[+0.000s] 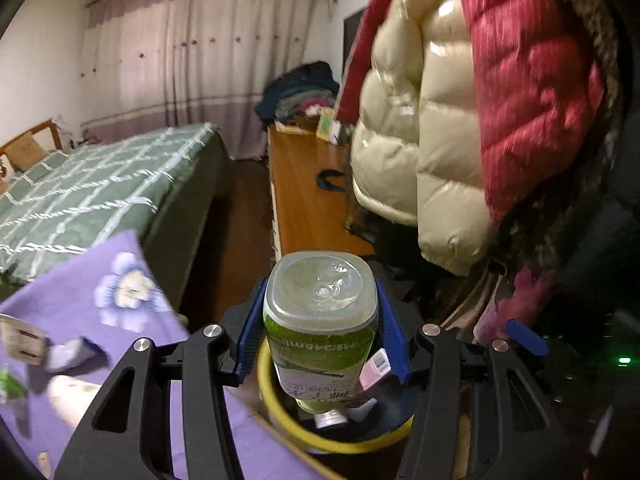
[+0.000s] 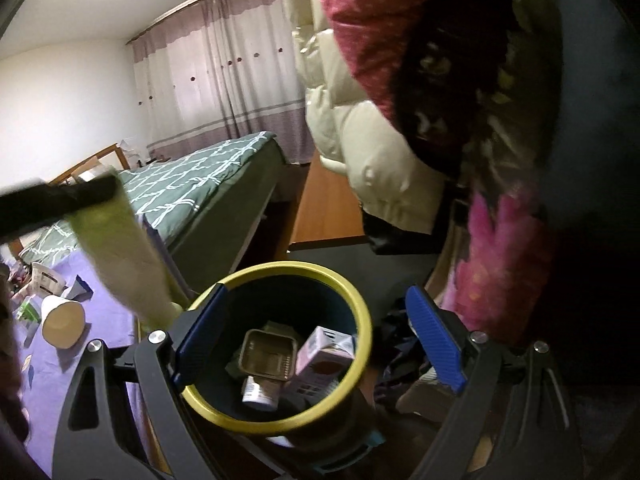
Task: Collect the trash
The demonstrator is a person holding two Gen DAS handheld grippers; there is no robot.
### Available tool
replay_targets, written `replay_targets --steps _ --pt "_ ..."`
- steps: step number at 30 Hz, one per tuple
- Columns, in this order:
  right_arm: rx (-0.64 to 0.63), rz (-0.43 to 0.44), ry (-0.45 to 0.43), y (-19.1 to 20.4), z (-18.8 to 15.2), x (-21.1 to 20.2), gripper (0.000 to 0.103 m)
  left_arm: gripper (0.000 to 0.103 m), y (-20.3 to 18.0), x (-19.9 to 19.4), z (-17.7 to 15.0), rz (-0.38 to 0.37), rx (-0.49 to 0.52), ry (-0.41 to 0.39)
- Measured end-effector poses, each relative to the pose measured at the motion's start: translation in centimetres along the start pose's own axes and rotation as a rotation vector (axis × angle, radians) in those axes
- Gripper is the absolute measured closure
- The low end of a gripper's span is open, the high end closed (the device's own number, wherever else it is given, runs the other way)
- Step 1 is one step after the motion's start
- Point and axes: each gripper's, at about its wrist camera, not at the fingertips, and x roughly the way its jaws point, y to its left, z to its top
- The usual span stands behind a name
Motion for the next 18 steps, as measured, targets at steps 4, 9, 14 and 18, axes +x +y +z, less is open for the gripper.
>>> replay_targets --steps 4,9,14,18 --pt "0.013 -0.004 0.005 -0.5 -0.1 0.1 0.018 0.028 -0.3 2.7 -1.4 0.000 0.009 0.073" --pt "-0.001 0.004 0.008 0.4 -0.2 0.4 0.018 0.028 1.3 0.7 -1.5 0.040 0.002 0.030" --pt "-0.020 0.014 0.023 1.6 -0.4 0.7 0.018 0.027 5.6 -4.3 -1.7 0.143 -0.031 -0.046" --pt "-0.045 0.049 0.035 3.4 -0.4 1.2 0.018 0.024 9.9 -8.2 -2.9 0.244 -0.084 -0.083"
